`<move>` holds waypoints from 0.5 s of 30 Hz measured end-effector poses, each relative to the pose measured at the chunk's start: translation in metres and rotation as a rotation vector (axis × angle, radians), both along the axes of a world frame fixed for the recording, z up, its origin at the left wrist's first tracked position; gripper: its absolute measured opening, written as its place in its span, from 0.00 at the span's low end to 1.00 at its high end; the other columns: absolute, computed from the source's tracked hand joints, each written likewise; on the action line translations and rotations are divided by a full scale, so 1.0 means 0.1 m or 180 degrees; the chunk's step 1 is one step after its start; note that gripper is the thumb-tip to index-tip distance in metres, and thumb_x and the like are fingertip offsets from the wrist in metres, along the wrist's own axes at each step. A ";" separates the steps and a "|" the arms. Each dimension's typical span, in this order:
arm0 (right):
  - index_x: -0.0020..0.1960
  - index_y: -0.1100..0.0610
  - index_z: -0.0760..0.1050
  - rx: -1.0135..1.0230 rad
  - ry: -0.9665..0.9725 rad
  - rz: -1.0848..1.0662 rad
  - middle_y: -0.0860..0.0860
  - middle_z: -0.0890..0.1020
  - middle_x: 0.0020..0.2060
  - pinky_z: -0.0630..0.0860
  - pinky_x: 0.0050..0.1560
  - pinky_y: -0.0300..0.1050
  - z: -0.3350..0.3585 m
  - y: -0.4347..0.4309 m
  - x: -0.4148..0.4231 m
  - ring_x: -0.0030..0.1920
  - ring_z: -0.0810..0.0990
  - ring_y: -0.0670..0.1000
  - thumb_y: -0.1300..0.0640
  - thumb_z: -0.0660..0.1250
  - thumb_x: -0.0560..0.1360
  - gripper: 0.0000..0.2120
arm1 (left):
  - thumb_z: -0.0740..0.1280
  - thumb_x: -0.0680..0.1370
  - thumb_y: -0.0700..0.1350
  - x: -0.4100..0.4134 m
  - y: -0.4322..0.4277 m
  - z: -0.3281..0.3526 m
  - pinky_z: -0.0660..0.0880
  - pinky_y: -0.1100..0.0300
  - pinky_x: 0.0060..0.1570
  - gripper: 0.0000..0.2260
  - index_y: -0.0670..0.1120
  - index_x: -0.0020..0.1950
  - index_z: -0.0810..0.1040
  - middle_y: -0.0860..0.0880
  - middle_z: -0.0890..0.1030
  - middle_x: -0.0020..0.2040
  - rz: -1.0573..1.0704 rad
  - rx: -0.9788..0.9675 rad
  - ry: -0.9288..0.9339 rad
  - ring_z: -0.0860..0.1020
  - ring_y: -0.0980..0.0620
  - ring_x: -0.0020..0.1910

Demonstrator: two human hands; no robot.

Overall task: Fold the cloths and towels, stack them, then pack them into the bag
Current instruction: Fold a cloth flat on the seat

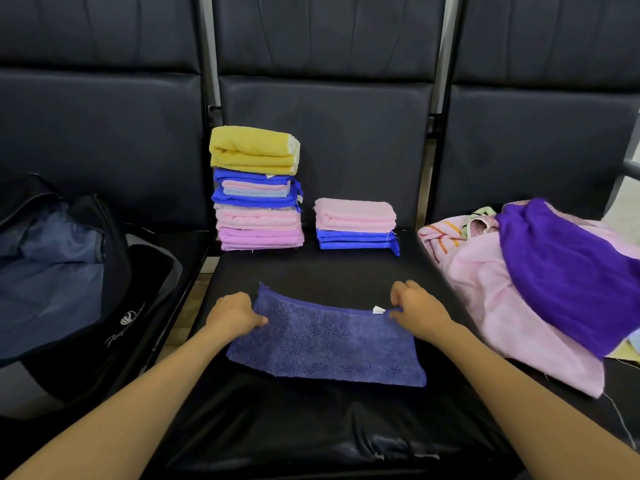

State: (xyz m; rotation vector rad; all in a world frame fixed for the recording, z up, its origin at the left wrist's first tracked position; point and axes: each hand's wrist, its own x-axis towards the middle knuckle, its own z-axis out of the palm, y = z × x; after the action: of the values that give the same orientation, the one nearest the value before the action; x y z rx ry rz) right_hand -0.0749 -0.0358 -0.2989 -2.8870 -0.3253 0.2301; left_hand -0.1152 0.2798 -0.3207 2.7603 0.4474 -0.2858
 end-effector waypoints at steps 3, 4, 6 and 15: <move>0.54 0.52 0.76 0.0485 0.0409 0.1080 0.51 0.76 0.51 0.71 0.52 0.38 0.01 0.15 -0.12 0.50 0.76 0.49 0.51 0.68 0.75 0.09 | 0.64 0.79 0.51 -0.03 -0.01 0.03 0.69 0.55 0.42 0.12 0.44 0.46 0.65 0.45 0.74 0.48 0.0102 -0.0372 -0.0348 0.76 0.41 0.51; 0.58 0.51 0.77 0.0525 0.0589 0.1404 0.50 0.76 0.54 0.69 0.56 0.36 -0.01 0.23 -0.20 0.54 0.75 0.47 0.49 0.68 0.75 0.13 | 0.63 0.80 0.50 -0.02 -0.01 0.03 0.69 0.54 0.41 0.12 0.44 0.44 0.65 0.45 0.75 0.47 0.0149 -0.0517 -0.0481 0.77 0.41 0.50; 0.65 0.47 0.74 0.0513 0.0607 0.1865 0.47 0.73 0.61 0.61 0.65 0.34 -0.09 0.39 -0.31 0.62 0.68 0.44 0.46 0.66 0.77 0.18 | 0.64 0.79 0.50 -0.01 0.01 0.05 0.69 0.53 0.41 0.13 0.47 0.39 0.65 0.46 0.76 0.42 0.0222 -0.0761 -0.0748 0.77 0.42 0.46; 0.63 0.52 0.76 0.0472 0.0904 0.2462 0.48 0.76 0.60 0.64 0.67 0.39 -0.24 0.90 -0.50 0.61 0.72 0.47 0.59 0.56 0.81 0.15 | 0.67 0.78 0.46 0.04 -0.03 0.33 0.66 0.56 0.38 0.09 0.42 0.42 0.73 0.47 0.75 0.37 0.0441 -0.1606 -0.1199 0.73 0.47 0.41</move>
State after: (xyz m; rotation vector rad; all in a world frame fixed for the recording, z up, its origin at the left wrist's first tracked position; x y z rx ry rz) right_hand -0.1247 0.0546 -0.3225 -2.3956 -1.3166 0.6911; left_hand -0.1114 0.2769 -0.2881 2.2081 0.3976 0.1408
